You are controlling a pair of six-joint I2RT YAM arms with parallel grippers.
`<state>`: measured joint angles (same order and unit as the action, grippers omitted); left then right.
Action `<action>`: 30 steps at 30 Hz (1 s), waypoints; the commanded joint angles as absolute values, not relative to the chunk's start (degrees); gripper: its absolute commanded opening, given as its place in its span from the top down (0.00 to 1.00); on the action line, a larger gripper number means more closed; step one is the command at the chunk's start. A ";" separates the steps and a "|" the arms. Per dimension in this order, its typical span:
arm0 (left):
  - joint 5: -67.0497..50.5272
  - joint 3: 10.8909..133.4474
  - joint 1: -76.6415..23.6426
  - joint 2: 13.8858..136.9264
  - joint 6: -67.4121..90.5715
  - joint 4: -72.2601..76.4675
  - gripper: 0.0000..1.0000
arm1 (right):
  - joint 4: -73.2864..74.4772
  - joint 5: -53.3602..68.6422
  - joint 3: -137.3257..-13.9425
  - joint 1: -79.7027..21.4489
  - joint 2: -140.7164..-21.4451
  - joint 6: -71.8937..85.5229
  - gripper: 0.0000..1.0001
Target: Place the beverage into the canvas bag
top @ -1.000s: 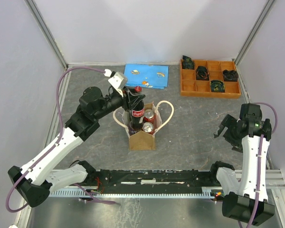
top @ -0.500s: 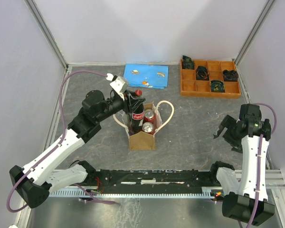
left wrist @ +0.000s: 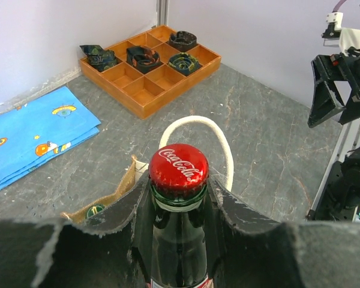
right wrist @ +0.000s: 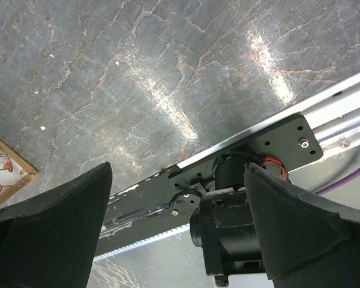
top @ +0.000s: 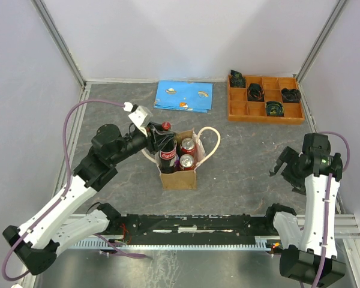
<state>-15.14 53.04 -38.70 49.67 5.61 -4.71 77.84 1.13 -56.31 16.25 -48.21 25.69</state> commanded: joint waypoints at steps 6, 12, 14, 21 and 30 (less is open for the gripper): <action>-17.09 51.63 -38.68 43.72 9.05 0.09 0.97 | 77.98 2.00 -55.29 16.38 -46.35 26.72 0.01; -19.00 48.66 -38.65 44.41 9.18 2.99 0.97 | 79.21 1.48 -55.93 16.40 -45.41 26.75 0.01; -19.20 47.75 -38.67 44.75 8.89 3.93 0.97 | 79.65 1.03 -56.28 16.37 -45.14 26.63 0.01; -19.80 43.35 -38.64 45.23 8.01 7.03 0.97 | 80.64 0.62 -56.69 16.39 -44.49 26.76 0.01; -18.01 36.07 -38.68 44.62 7.99 13.51 0.97 | 80.85 0.35 -57.19 16.38 -45.15 26.64 0.01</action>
